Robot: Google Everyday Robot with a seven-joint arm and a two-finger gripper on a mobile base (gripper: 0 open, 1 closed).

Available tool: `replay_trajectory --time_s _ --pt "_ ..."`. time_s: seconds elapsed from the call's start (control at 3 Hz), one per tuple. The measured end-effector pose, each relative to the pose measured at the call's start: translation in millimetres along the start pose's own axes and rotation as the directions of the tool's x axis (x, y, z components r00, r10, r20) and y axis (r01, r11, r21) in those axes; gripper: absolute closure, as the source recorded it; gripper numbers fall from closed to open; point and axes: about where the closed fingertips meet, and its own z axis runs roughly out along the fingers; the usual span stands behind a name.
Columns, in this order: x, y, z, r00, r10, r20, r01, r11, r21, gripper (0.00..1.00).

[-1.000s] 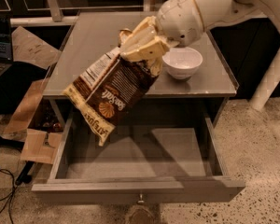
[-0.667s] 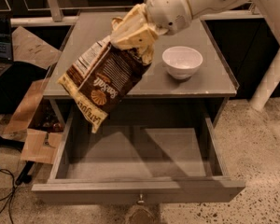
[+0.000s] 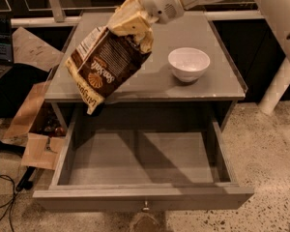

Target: Pick brown chip bag from top drawer and place on counter

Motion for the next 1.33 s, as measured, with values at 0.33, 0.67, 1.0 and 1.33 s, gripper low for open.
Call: replay_trajectory --time_s 0.33,0.67,1.0,1.33 --pt "9 -27 5 0.998 0.027 -0.052 -0.021 0.9942 0.105 1.00" --pt "17 -47 11 0.995 0.049 -0.085 -0.034 0.9856 0.166 1.00" --pt "25 -62 19 0.992 0.067 -0.111 -0.045 0.9803 0.192 1.00" --pt "31 -72 30 0.988 0.075 -0.137 -0.048 0.9796 0.195 1.00"
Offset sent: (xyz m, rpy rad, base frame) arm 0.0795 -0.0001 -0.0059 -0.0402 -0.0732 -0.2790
